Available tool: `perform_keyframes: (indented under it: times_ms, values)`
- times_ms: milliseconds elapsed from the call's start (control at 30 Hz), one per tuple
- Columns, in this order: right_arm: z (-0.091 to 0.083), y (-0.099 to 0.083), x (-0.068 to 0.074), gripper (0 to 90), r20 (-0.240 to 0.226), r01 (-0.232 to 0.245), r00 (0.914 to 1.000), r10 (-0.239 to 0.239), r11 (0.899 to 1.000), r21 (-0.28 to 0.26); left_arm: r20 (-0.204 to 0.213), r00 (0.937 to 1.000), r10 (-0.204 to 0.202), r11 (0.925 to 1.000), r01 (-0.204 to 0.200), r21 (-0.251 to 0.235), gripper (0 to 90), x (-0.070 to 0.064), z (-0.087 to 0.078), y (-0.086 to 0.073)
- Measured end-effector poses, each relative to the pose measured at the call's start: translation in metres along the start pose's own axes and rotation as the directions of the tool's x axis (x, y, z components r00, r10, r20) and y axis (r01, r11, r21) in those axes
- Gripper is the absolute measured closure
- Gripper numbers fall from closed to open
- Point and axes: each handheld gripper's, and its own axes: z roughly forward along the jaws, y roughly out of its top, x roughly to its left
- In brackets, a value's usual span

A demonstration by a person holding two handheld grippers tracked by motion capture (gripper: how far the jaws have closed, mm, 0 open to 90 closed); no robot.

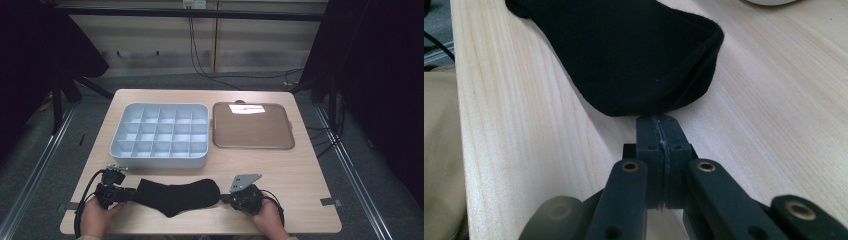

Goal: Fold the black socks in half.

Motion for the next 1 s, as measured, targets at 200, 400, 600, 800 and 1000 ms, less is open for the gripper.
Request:
perform_keyframes:
  times_ms: [200, 400, 600, 800, 1000]
  values:
    - [0.001, 0.0, 0.0, 88.9, -0.004, 0.001, 1.0, -0.001, 1.0, 0.001, 0.022, 0.9996, -0.021, 0.9998, 0.021, 0.0, 73.7, 0.001, 0.0, -0.001]
    - [0.001, 0.001, 0.0, 88.6, -0.008, -0.005, 1.0, 0.005, 1.0, 0.0, 0.02, 0.9993, -0.031, 0.9993, 0.031, 0.021, 77.3, 0.0, 0.001, 0.001]
    - [0.002, 0.0, 0.0, 88.4, -0.013, -0.004, 0.9999, 0.003, 1.0, -0.005, 0.041, 0.9988, -0.026, 0.9991, 0.025, 0.033, 78.5, 0.003, -0.001, 0.002]
    - [0.002, 0.0, 0.0, 88.7, -0.01, -0.009, 0.9999, 0.009, 1.0, -0.012, 0.039, 0.9991, -0.016, 0.9987, 0.014, 0.049, 79.5, 0.002, -0.004, 0.003]
    - [0.002, 0.001, 0.0, 88.8, -0.012, -0.015, 0.9998, 0.015, 1.0, -0.008, 0.038, 0.9993, 0.005, 0.9992, -0.007, 0.041, 80.2, -0.002, -0.011, 0.006]
